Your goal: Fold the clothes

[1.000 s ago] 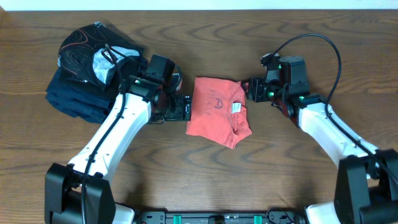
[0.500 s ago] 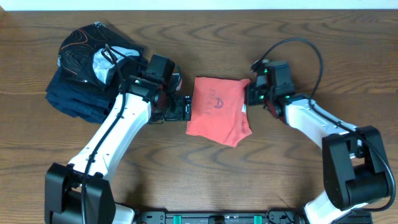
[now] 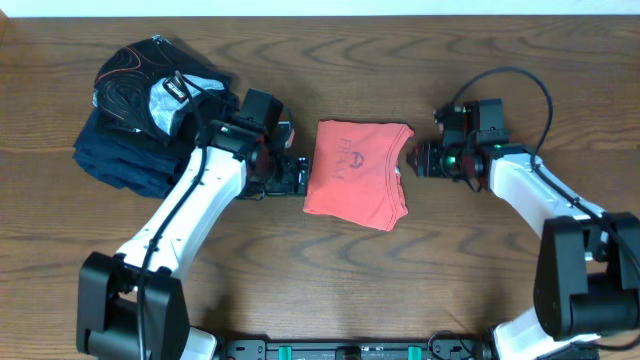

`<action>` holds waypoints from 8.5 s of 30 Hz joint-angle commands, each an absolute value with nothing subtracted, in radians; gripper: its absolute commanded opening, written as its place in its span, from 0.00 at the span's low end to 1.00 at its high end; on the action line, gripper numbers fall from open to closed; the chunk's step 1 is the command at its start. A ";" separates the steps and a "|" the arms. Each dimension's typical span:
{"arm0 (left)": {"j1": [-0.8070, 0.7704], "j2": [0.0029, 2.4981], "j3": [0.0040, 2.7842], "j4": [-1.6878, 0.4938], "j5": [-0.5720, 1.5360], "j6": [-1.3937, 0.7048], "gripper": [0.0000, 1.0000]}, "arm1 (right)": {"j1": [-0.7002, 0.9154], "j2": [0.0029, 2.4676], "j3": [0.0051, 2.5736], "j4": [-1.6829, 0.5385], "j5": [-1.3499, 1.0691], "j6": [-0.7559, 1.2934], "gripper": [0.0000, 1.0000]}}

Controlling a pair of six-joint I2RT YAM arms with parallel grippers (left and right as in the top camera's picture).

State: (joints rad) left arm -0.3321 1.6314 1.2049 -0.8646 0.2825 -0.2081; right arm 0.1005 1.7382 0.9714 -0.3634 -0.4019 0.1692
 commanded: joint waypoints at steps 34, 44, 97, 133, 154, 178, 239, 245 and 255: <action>-0.472 1.818 1.068 -0.672 0.476 -0.035 0.81 | 0.206 1.681 0.917 -0.572 -0.270 0.122 0.01; -0.468 1.818 1.068 -0.636 0.383 -0.033 0.20 | 0.193 1.681 0.917 -0.588 -0.162 0.123 0.01; -0.448 1.604 1.117 -0.590 0.434 -0.039 0.63 | 0.230 1.409 0.918 -0.615 -0.416 0.210 0.05; -0.448 1.594 1.117 -0.525 0.434 -0.051 0.79 | -0.075 1.463 0.856 -0.208 -0.463 0.332 0.08; -0.448 1.908 1.117 -0.310 0.606 -0.035 0.06 | 0.059 1.620 0.775 -0.439 -0.318 0.454 0.01; -0.448 1.847 1.117 -0.358 0.665 -0.018 0.62 | -0.002 1.679 0.963 -0.453 -0.394 0.159 0.18; -0.562 1.677 1.117 -0.309 0.511 -0.087 0.22 | 0.128 1.477 0.816 -0.458 -0.464 0.328 0.05; -0.562 1.866 1.117 -0.218 0.573 -0.088 0.14 | 0.142 1.573 0.815 -0.460 -0.441 0.389 0.02; -0.496 1.940 1.117 -0.251 0.530 -0.088 0.12 | 0.144 1.694 0.815 -0.609 -0.258 0.402 0.01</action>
